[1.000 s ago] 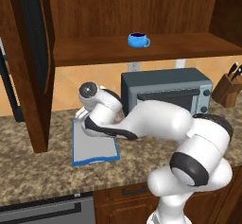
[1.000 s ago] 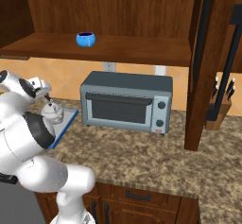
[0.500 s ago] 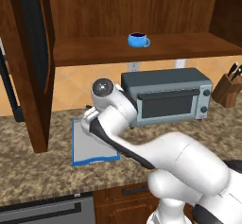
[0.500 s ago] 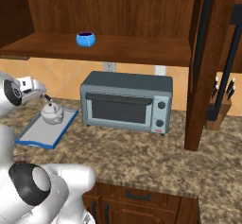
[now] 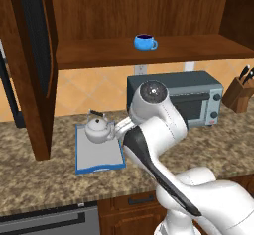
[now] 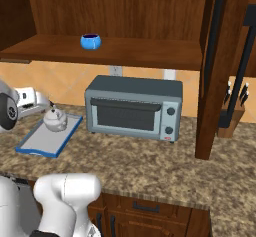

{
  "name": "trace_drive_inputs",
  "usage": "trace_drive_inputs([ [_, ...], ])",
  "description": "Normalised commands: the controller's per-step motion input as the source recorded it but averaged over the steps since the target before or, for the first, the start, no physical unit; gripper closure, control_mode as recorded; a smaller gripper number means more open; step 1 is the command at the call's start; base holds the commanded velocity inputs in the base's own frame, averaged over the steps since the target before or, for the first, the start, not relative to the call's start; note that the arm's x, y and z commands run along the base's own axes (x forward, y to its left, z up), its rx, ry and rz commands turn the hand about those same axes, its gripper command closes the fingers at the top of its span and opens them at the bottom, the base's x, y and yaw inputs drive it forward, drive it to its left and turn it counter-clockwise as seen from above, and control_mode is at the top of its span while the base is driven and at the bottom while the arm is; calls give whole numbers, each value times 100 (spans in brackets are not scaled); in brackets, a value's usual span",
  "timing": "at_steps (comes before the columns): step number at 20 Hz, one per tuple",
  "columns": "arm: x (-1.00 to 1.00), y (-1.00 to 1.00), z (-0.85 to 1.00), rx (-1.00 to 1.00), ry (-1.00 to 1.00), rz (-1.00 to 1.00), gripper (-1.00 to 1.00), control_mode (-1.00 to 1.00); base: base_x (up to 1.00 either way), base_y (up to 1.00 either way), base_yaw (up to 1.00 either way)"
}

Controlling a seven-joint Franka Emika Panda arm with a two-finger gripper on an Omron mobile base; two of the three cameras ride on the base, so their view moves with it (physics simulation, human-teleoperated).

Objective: Pick the kettle from the counter and place it on the tray. Then pick the mug from the cabinet and place it on the tray. Then close the cabinet doors.

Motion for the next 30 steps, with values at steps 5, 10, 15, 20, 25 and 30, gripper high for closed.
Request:
trace_drive_inputs([
  [5,-6,-49,17,27,2,0,-100,-100,0,0,0],
  [10,-21,-34,62,18,0,0,-100,-100,0,0,0],
  [15,-52,-41,99,1,0,0,-100,-100,0,0,0],
  [20,-47,-64,93,11,0,1,-100,-100,0,0,0],
  [25,2,-35,74,5,-10,3,-100,-100,0,0,0],
  [30,27,-2,13,0,11,1,-100,-100,0,0,0],
])
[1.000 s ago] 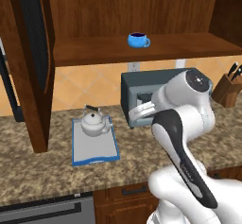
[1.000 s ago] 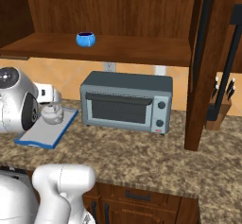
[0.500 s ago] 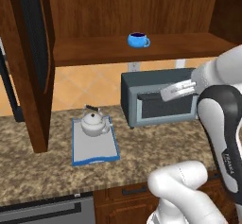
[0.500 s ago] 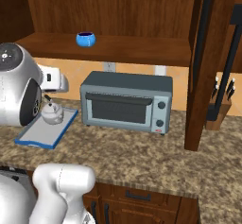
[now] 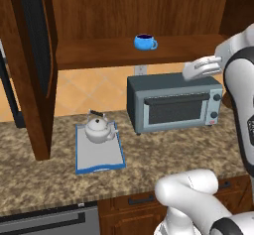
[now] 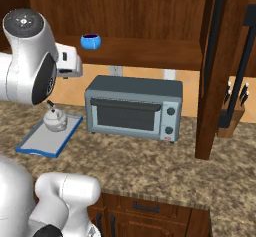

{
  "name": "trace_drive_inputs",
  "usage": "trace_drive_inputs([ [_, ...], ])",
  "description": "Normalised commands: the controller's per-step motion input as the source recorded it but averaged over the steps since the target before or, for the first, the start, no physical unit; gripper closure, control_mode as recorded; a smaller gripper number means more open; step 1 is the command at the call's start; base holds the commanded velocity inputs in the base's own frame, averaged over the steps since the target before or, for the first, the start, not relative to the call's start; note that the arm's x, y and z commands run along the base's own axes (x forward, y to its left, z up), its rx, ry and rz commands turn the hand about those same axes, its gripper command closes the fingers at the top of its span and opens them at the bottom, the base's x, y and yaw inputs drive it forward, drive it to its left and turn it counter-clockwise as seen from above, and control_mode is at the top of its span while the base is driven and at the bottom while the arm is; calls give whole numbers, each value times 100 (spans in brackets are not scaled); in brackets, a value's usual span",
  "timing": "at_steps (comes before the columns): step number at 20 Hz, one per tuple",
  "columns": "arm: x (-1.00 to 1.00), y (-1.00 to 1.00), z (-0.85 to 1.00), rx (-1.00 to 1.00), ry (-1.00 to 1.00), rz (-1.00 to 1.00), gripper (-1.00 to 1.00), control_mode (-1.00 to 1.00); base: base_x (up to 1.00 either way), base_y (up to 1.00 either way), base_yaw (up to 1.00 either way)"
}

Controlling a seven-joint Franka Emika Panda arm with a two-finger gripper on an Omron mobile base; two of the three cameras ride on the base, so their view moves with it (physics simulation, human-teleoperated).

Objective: Pick the kettle from the counter and place it on the tray. Then pick the mug from the cabinet and place it on the tray. Then close the cabinet doors.

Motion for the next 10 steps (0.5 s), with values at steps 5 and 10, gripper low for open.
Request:
trace_drive_inputs([
  [5,8,0,0,0,1,0,-100,-100,0,0,0],
  [10,25,0,0,2,-17,5,-100,-100,0,0,0],
])
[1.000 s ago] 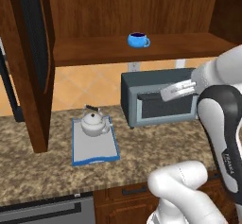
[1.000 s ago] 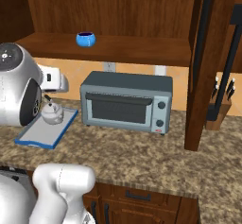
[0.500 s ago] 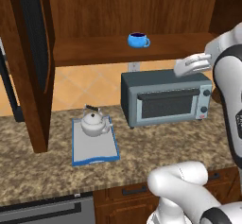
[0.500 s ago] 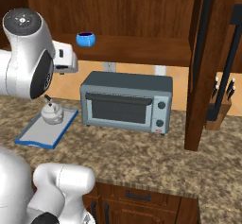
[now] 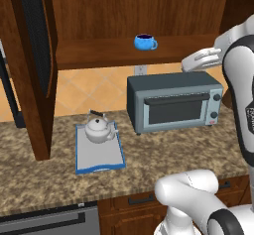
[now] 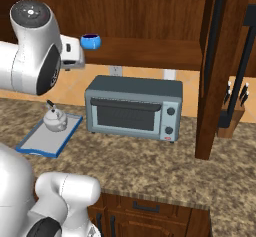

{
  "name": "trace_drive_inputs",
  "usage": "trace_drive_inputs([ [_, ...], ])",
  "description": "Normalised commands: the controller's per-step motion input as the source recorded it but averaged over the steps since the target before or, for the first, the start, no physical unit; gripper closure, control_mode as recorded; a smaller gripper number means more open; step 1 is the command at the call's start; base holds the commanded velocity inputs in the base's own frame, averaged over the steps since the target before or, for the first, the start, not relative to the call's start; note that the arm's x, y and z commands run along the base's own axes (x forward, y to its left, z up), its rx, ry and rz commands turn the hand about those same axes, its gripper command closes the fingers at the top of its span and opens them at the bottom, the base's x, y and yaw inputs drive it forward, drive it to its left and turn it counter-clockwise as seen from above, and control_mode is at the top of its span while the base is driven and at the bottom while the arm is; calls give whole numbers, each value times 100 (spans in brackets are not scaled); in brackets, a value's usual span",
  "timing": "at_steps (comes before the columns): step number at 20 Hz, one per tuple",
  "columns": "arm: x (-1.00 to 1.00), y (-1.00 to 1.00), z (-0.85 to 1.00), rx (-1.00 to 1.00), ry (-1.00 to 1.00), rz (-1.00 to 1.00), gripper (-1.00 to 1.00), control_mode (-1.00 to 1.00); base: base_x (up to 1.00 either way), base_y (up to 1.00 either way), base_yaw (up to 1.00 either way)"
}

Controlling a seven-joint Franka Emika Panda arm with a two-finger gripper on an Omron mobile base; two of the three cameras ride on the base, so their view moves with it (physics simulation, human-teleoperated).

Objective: Pick the kettle from the counter and place it on the tray. Then pick the mug from the cabinet and place it on the tray. Then close the cabinet doors.

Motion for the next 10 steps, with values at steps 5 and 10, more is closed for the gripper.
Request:
trace_drive_inputs([
  [5,32,0,5,1,-12,12,-100,-100,0,0,0],
  [10,24,0,5,0,-5,11,-100,-100,0,0,0],
])
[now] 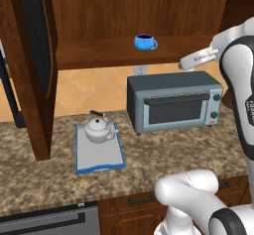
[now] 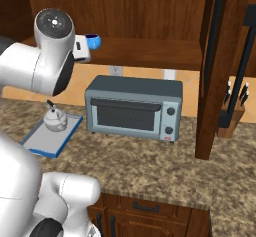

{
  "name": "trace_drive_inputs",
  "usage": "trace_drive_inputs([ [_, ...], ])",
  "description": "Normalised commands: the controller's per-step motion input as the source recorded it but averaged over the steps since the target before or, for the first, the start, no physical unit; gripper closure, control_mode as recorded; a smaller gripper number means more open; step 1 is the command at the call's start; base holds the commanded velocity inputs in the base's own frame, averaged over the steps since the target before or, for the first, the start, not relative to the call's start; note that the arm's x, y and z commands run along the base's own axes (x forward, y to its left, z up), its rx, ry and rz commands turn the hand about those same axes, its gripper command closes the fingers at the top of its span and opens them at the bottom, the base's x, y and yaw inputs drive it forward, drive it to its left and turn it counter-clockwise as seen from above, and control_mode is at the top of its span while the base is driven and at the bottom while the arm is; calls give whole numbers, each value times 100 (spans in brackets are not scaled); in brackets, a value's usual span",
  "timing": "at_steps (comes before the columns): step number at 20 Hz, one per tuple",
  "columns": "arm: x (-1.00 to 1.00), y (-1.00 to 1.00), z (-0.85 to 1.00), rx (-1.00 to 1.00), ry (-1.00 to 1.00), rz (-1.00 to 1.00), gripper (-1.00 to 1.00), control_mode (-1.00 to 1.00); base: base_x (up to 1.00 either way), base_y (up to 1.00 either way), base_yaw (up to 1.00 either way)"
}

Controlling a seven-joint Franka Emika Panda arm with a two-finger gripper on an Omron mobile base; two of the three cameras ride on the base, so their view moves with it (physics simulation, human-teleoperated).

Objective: Pick the kettle from the counter and place it on the tray. Then pick the mug from the cabinet and place it on the tray. Then close the cabinet doors.

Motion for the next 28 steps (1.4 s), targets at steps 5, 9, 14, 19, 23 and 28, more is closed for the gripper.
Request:
trace_drive_inputs([
  [5,31,0,0,0,-1,3,-100,-100,0,0,0],
  [9,46,0,0,0,0,-3,-100,-100,0,0,0],
  [14,44,-7,0,0,0,-7,-100,-100,0,0,0],
  [19,31,0,0,0,0,-1,-100,-100,0,0,0],
  [23,24,0,0,3,0,0,-100,-100,0,0,0],
  [28,27,0,0,3,0,0,-100,-100,0,0,0],
])
